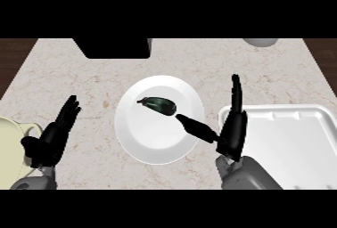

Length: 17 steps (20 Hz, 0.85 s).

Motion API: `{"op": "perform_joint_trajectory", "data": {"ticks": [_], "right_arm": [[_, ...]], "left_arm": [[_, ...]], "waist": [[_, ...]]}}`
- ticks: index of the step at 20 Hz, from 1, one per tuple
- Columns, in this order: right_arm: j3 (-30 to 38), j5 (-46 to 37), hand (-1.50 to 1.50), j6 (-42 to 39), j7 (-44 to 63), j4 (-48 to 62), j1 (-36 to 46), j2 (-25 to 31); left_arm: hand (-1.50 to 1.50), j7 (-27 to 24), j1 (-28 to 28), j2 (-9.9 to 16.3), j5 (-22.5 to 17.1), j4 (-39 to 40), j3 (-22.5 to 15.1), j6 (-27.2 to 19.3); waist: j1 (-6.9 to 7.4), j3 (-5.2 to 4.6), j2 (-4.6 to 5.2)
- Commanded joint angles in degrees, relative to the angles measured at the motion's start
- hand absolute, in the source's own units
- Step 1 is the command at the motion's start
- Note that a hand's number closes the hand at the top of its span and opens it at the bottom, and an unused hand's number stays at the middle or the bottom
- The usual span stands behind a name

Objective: Pick the eggplant from the tray and place it in the plate

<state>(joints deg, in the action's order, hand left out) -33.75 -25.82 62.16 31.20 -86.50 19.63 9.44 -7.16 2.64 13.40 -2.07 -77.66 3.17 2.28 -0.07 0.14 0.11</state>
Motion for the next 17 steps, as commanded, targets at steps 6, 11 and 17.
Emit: {"op": "perform_joint_trajectory", "data": {"ticks": [6, 11, 17], "right_arm": [[2.86, 24.42, -1.50, -8.06, -29.14, -12.72, -18.13, 13.15], [9.02, 31.76, -1.50, -17.19, -44.50, -5.22, -24.35, 10.96], [17.44, 35.34, -1.50, -24.71, -55.45, 0.09, -28.22, 10.46]], "left_arm": [[0.00, -1.67, 1.22, -0.58, 0.99, 3.19, 0.01, 0.66], [0.00, 2.76, 1.08, -1.39, 0.89, -1.41, -0.22, -0.13], [0.00, -0.91, -0.16, 0.13, 1.28, 0.71, 1.94, 1.87]], "waist": [[-0.27, 0.01, 0.05], [-0.09, -0.05, -0.08], [-0.06, -0.12, -0.13]]}}
